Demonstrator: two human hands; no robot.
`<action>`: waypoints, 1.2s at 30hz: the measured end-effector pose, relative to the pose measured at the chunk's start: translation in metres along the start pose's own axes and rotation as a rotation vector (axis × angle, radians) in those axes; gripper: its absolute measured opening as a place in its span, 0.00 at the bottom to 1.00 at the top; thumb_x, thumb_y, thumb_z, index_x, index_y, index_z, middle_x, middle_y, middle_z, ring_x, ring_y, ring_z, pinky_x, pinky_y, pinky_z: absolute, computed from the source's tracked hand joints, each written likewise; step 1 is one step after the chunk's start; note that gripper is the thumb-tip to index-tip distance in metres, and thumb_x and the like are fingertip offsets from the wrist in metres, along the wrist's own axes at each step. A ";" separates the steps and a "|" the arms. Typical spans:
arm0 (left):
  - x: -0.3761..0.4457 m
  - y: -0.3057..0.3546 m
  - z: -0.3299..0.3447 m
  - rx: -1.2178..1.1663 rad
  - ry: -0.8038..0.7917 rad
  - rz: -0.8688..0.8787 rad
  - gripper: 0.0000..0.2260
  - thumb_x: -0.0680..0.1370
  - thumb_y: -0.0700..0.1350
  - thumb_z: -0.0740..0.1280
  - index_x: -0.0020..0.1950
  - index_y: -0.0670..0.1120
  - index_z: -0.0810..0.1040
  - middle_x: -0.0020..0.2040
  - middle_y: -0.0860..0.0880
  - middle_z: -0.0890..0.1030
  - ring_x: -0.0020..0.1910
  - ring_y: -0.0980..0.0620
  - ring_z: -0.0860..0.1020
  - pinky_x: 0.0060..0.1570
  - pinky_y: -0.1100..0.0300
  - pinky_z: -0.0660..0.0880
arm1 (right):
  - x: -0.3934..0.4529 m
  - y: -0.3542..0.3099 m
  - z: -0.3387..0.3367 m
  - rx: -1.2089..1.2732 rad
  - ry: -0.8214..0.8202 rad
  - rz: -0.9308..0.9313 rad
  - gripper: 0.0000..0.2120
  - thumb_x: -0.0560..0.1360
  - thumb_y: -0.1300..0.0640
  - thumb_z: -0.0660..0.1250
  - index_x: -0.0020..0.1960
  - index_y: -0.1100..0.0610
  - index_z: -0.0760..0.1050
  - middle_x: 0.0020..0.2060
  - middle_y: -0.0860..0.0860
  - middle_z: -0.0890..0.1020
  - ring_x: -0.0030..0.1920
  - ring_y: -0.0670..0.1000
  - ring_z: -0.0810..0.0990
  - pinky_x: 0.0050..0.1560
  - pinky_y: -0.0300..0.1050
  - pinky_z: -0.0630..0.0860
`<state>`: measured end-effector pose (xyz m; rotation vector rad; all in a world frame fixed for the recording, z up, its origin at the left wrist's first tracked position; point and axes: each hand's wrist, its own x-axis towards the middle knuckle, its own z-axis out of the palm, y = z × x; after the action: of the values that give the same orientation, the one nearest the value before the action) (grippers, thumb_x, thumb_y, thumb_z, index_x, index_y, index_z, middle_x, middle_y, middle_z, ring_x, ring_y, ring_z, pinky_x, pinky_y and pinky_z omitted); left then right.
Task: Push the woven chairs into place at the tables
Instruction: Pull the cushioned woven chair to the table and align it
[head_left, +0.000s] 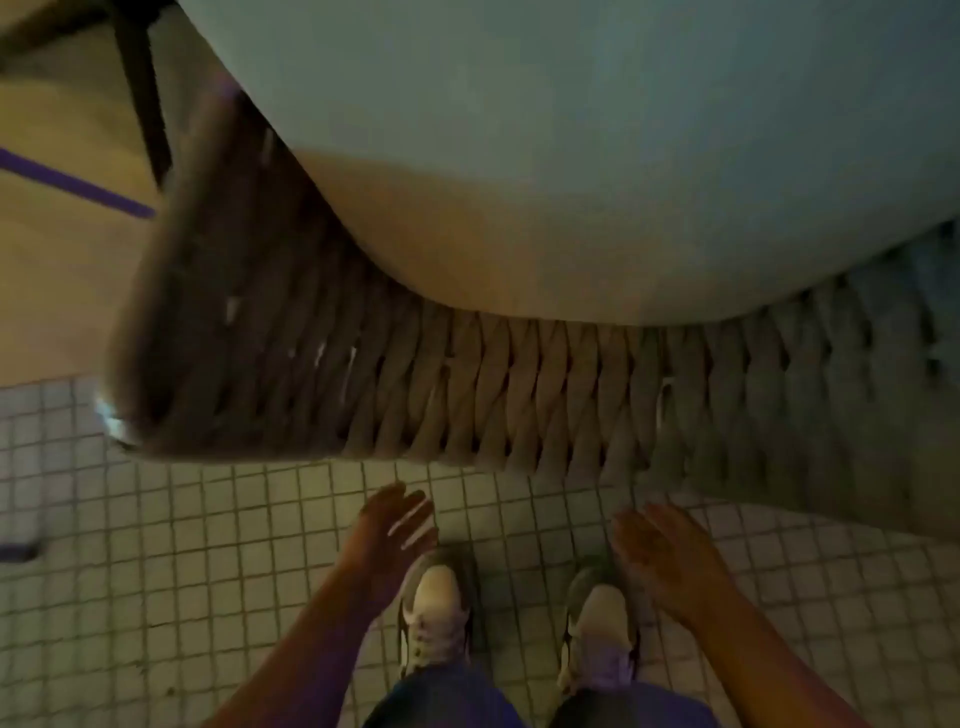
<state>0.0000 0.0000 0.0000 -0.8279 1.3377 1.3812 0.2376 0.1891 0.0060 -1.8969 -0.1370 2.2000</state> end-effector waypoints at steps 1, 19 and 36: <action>0.018 -0.003 -0.001 0.004 0.017 0.008 0.09 0.81 0.41 0.58 0.58 0.43 0.73 0.54 0.41 0.78 0.53 0.42 0.78 0.58 0.44 0.72 | 0.019 0.001 -0.007 0.085 0.046 -0.003 0.09 0.81 0.58 0.54 0.49 0.58 0.72 0.43 0.53 0.81 0.43 0.52 0.82 0.54 0.45 0.78; 0.113 -0.003 0.009 -0.017 -0.078 0.116 0.15 0.77 0.38 0.66 0.62 0.51 0.75 0.61 0.46 0.81 0.60 0.46 0.79 0.57 0.44 0.75 | 0.109 -0.014 -0.034 0.140 0.034 -0.205 0.12 0.79 0.50 0.58 0.61 0.47 0.74 0.60 0.50 0.78 0.59 0.52 0.77 0.57 0.51 0.77; -0.285 0.044 0.001 0.222 0.102 -0.034 0.19 0.78 0.41 0.65 0.69 0.42 0.72 0.55 0.43 0.80 0.48 0.48 0.79 0.43 0.48 0.79 | -0.293 -0.037 -0.025 -0.004 0.315 -0.043 0.21 0.73 0.49 0.68 0.64 0.53 0.72 0.54 0.56 0.82 0.55 0.57 0.80 0.55 0.59 0.77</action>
<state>0.0342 -0.0492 0.2824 -0.7754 1.5180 1.1525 0.3058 0.1540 0.2926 -2.1901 -0.1255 1.8452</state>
